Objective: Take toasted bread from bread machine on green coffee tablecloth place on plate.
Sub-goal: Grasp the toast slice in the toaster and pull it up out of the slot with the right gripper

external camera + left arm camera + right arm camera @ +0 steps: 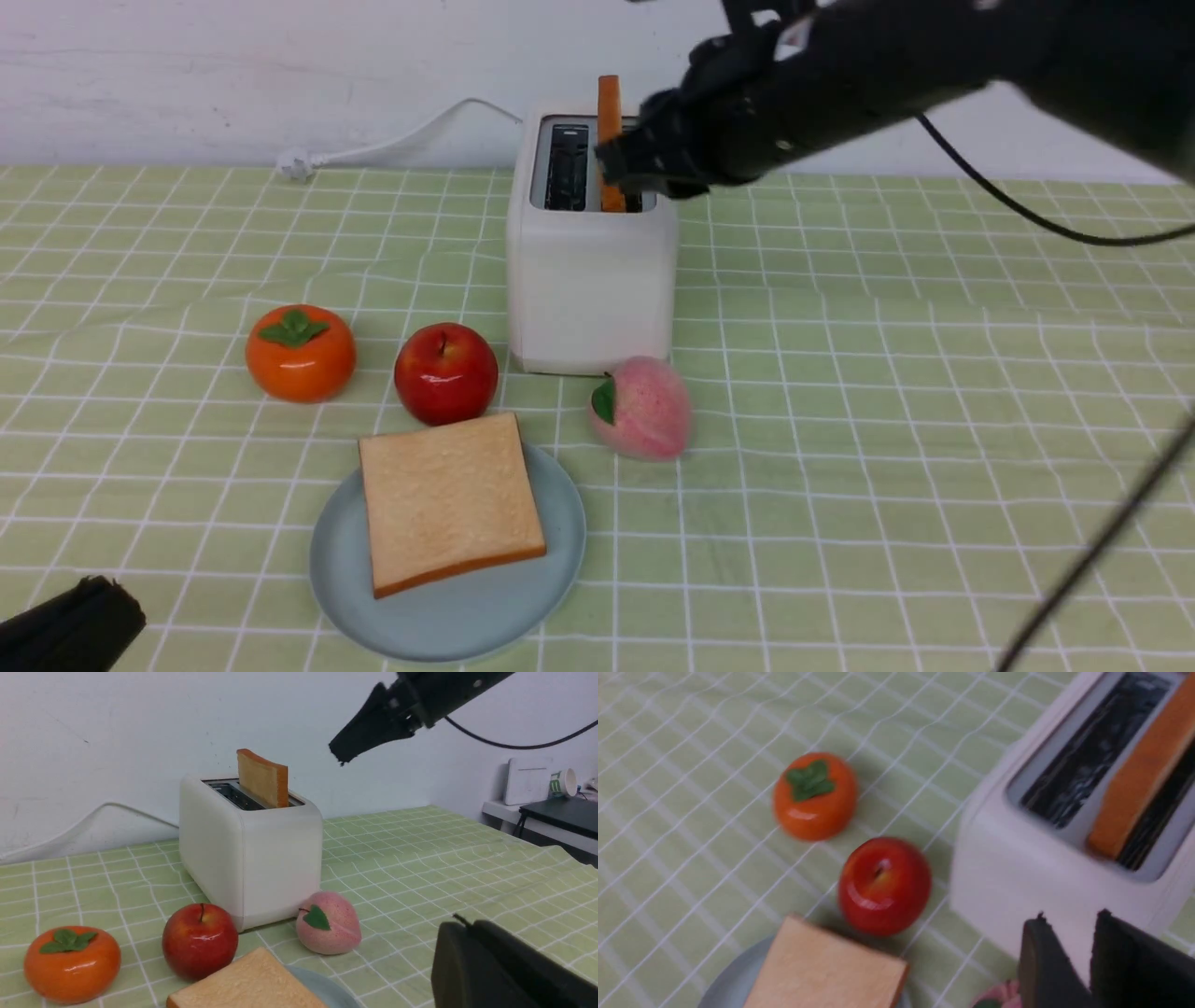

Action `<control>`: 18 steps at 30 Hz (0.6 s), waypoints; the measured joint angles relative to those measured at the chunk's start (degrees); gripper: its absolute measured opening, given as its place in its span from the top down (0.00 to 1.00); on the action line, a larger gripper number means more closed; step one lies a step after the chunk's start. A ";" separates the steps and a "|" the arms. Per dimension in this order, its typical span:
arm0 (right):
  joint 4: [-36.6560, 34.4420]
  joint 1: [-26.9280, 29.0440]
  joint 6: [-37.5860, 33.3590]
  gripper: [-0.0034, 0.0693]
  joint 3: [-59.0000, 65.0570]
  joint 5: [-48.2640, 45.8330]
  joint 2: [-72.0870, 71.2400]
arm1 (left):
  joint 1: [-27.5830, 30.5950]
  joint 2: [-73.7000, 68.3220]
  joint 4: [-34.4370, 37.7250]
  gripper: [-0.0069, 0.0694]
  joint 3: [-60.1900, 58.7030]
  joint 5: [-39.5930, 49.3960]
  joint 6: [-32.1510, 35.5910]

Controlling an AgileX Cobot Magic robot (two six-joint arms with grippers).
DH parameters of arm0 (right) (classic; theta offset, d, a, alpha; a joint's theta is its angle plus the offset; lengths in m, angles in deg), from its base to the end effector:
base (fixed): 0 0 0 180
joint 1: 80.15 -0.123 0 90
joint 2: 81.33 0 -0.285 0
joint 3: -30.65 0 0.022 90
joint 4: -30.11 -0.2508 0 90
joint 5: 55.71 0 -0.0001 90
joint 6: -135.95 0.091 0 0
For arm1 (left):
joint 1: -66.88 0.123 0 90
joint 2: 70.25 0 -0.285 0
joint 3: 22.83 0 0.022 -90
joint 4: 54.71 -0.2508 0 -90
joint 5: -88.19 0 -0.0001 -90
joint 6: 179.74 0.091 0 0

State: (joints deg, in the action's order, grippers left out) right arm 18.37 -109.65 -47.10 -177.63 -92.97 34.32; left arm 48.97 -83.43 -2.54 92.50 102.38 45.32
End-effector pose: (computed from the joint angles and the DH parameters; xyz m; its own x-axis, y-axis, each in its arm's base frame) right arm 0.3841 0.2302 0.3628 -0.5481 -0.1842 -0.8159 -0.5201 0.8389 0.1601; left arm 0.0442 -0.0329 0.2674 0.0022 -0.1129 -0.9936 0.4888 0.8670 -0.0974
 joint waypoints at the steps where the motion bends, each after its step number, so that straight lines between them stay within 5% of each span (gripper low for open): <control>1: 2.23 0.00 3.05 0.55 -1.76 0.82 2.31 | 0.00 0.00 0.00 0.93 -0.02 0.00 0.00; 5: 10.87 0.00 11.06 0.32 -7.53 5.88 9.41 | 0.00 0.00 0.00 0.93 -0.06 0.18 0.00; 9: 14.40 0.00 13.27 0.24 -8.78 11.74 13.44 | 0.00 0.00 0.00 0.93 -0.06 0.18 0.00; 16: 18.90 0.00 13.89 0.35 -8.98 18.71 16.30 | 0.00 0.00 0.05 0.93 -0.06 0.22 0.00; 18: 20.87 0.00 13.89 0.48 -8.98 19.25 16.78 | 0.00 0.00 0.17 0.93 -0.06 0.22 0.00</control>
State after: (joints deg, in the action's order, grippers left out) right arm 39.24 -109.65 -33.22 -186.60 -73.72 51.10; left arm 48.97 -83.43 -2.37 92.44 102.60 45.32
